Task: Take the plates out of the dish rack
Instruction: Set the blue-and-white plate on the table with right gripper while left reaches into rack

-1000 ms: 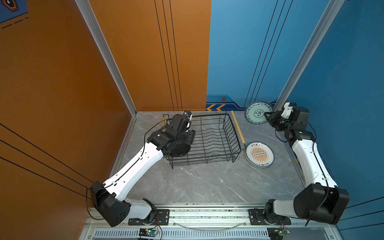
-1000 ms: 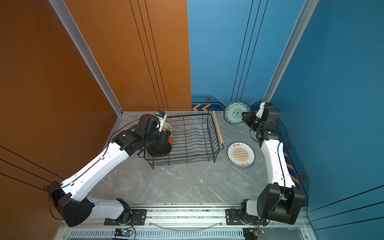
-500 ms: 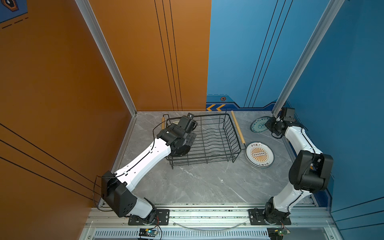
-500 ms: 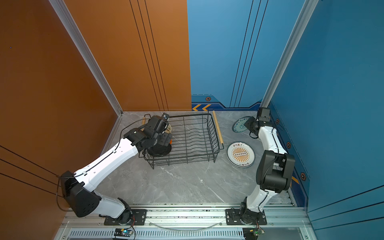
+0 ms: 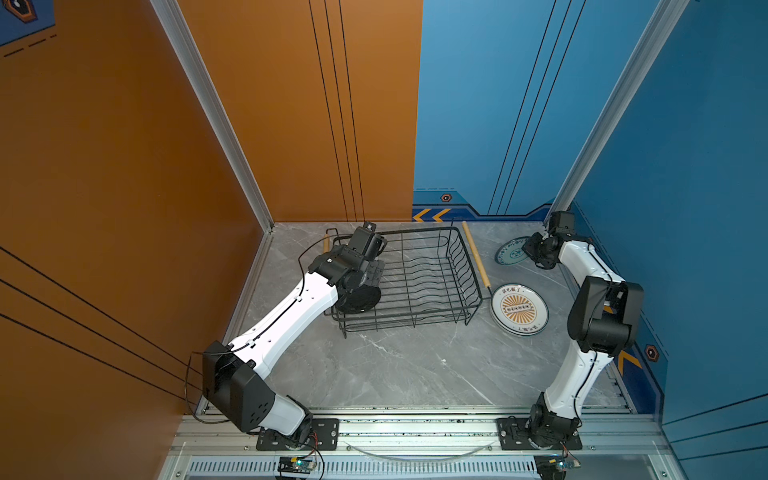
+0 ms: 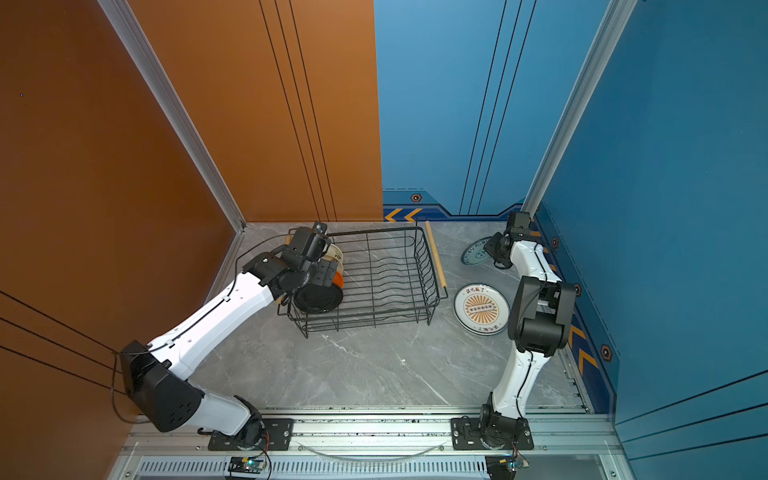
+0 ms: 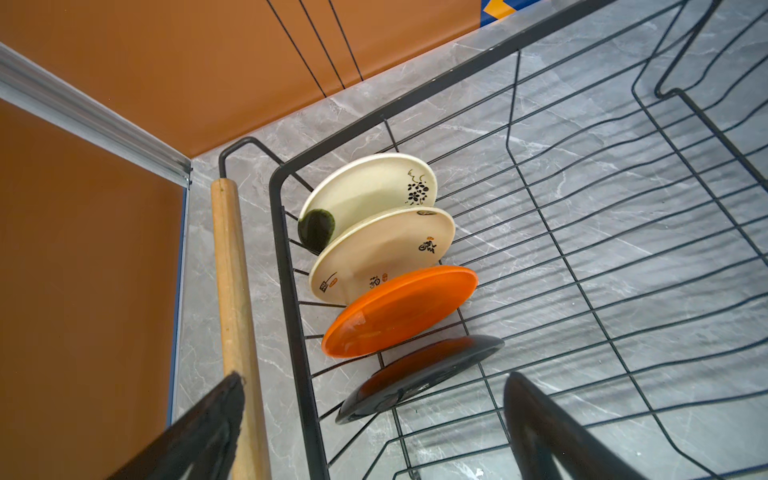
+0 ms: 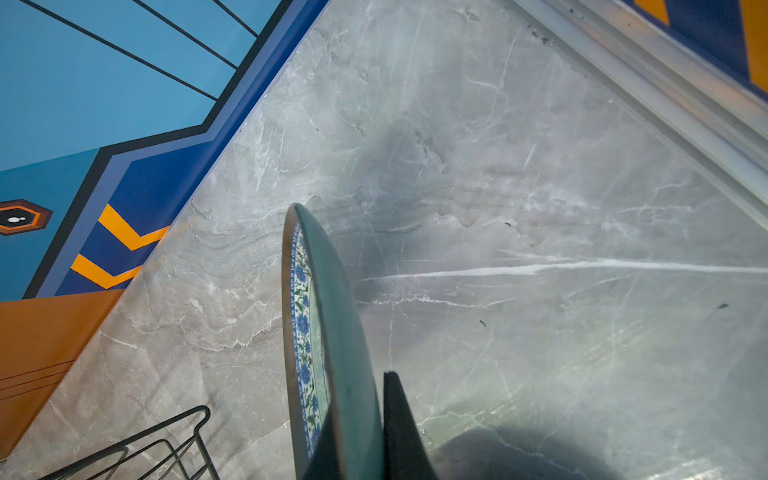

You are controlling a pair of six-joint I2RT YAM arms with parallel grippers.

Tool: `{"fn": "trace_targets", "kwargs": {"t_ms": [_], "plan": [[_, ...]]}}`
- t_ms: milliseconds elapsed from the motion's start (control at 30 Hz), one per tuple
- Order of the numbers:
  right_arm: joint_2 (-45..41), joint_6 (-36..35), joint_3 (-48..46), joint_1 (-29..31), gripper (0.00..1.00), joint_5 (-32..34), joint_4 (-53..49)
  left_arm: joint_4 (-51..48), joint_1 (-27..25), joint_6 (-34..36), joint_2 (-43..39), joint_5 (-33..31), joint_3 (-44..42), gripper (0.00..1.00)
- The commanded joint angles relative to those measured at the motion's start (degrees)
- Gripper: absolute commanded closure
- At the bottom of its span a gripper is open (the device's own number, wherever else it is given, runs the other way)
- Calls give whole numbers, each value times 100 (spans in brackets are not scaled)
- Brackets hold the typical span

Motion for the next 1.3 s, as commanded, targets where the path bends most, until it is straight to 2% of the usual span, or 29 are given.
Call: {"fn": "trace_targets", "kwargs": {"t_ms": [0, 233, 467, 767, 1067, 1267], "plan": [[236, -37, 306, -12, 100, -399, -90, -127, 107, -290, 11, 430, 27, 2], [483, 1, 383, -38, 100, -738, -85, -127, 286, -462, -29, 963, -45, 2], [891, -18, 485, -80, 100, -1176, -94, -119, 364, -514, -106, 1211, -45, 2], [1093, -88, 458, -110, 100, -1369, -79, -42, 391, -420, -305, 1253, -194, 2], [1262, -47, 467, -159, 76, -1580, -7, -56, 426, -423, -229, 1389, -221, 2], [1375, -10, 473, -186, 70, -1718, 64, -103, 426, -94, -209, 1681, -241, 2]]}}
